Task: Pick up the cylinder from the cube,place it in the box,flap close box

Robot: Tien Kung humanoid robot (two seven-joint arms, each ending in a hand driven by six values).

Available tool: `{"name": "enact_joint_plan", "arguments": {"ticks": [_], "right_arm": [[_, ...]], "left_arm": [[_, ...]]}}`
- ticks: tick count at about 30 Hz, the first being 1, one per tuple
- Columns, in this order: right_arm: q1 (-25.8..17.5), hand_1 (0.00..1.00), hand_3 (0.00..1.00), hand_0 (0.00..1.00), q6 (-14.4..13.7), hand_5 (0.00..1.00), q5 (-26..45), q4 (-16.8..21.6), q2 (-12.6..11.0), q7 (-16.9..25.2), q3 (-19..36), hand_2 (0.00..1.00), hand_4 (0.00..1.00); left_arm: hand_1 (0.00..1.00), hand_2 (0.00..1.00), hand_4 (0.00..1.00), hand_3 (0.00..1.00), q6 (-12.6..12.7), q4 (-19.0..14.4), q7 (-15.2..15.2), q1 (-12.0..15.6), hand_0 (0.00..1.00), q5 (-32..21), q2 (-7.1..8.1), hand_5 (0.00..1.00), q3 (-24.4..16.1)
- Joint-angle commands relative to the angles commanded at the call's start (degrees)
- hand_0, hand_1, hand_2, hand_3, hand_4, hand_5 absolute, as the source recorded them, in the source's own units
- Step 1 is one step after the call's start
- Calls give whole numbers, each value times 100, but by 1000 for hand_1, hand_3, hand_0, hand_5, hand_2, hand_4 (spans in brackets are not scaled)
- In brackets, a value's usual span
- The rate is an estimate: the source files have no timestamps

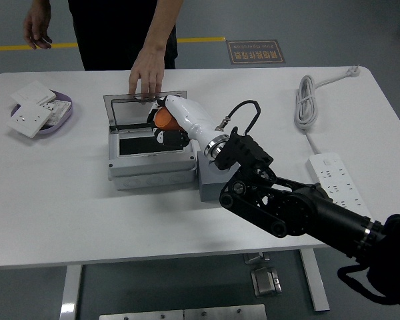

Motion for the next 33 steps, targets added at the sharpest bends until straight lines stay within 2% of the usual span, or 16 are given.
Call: {"name": "enact_joint_plan", "arguments": {"ticks": [3, 7, 11, 12, 17, 18, 23, 24, 29, 30, 33], "right_arm": [[259, 380, 286, 326, 76, 2, -33, -110, 0, -291, -273, 375, 2], [482, 385, 310, 322, 94, 2, 156, -246, 0, -388, -578, 385, 2], [629, 385, 310, 322, 61, 2, 499, -322, 0, -341, -861, 385, 2], [653, 425, 439, 352, 52, 2, 602, -335, 0, -307, -934, 451, 35], [718, 425, 439, 352, 60, 2, 1103, -404, 0, -112, -1200, 451, 35], [728, 455, 480, 363, 98, 2, 1172, -421, 0, -74, -1226, 487, 3], [796, 455, 480, 363, 281, 2, 962, -490, 0, -150, -1260, 487, 3], [810, 612, 609, 627, 305, 66, 898, -501, 0, -174, -1264, 614, 44], [913, 612, 609, 627, 390, 66, 672, -543, 0, -270, -1363, 614, 44], [932, 770, 746, 833, 385, 126, 669, -547, 0, -274, -1391, 795, 392], [973, 770, 746, 833, 386, 126, 637, -559, 0, -296, -1476, 795, 392]], "left_arm": [[593, 548, 605, 576, -4, 0, 5, -9, 571, 20, 25, 319, -12], [593, 548, 606, 576, -9, 0, 15, -25, 571, 59, 56, 321, -39], [593, 548, 606, 576, -9, 0, 24, -35, 571, 85, 83, 321, -62], [593, 548, 606, 575, -8, 0, 28, -37, 571, 93, 90, 322, -71], [593, 548, 606, 575, -10, 0, 43, -52, 571, 133, 112, 322, -109], [593, 548, 605, 576, -11, 0, 44, -55, 571, 138, 116, 322, -113], [593, 548, 605, 576, -12, 0, 47, -62, 571, 152, 132, 322, -121], [593, 548, 603, 575, -12, 0, 47, -63, 571, 153, 134, 322, -120], [593, 548, 603, 575, -12, 0, 57, -66, 571, 163, 138, 322, -119], [593, 548, 601, 575, -13, 0, 58, -70, 571, 165, 138, 320, -121], [593, 548, 601, 575, -15, 0, 60, -83, 571, 173, 146, 320, -125]]}}
